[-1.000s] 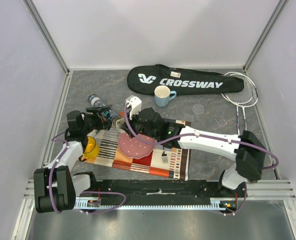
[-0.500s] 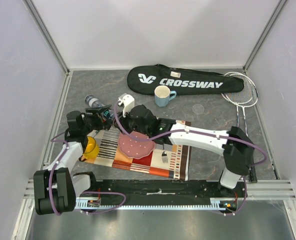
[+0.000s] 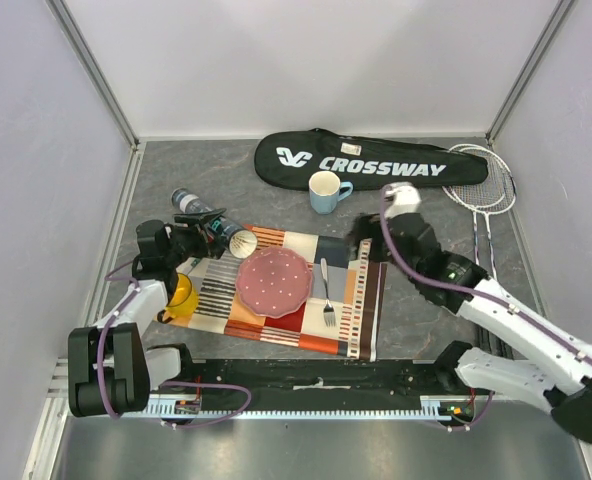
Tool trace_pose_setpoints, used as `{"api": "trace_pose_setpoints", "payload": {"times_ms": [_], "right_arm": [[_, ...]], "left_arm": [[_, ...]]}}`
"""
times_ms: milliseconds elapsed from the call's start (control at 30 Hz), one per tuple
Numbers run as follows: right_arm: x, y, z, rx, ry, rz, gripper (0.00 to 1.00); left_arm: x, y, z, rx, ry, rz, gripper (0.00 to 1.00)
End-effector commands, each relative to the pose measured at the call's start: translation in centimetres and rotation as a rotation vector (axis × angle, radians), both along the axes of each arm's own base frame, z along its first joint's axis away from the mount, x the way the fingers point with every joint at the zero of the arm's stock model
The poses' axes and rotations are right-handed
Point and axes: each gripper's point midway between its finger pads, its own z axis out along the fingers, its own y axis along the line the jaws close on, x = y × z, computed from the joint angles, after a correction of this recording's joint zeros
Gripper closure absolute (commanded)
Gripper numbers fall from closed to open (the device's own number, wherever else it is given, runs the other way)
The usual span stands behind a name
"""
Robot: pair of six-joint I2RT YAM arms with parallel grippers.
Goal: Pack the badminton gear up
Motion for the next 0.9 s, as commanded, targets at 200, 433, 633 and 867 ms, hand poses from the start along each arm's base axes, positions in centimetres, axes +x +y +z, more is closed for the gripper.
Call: {"api": "trace_pose_setpoints", "payload": {"times_ms": [200, 433, 633, 867], "right_arm": [[-1.9, -27.7, -13.2, 0.018, 0.524, -0.978, 0.03], [-3.3, -29.7, -15.5, 0.089, 0.683, -1.075, 0.03], [-3.8, -26.7, -17.7, 0.204, 0.732, -0.942, 0.06], [-3.4, -22.9, -18.8, 0.314, 0.775, -0.736, 0.21]], "left_arm": [[0.5, -0.8, 2.2, -0.021, -0.100, -0.061, 0.98], [0.6, -1.3, 2.1, -0.050, -0.103, -0.100, 0.98], [0.4, -1.5, 2.1, -0.060, -0.104, -0.111, 0.98], [0.1, -1.5, 1.9, -0.074, -0.106, -0.113, 0.98]]}}
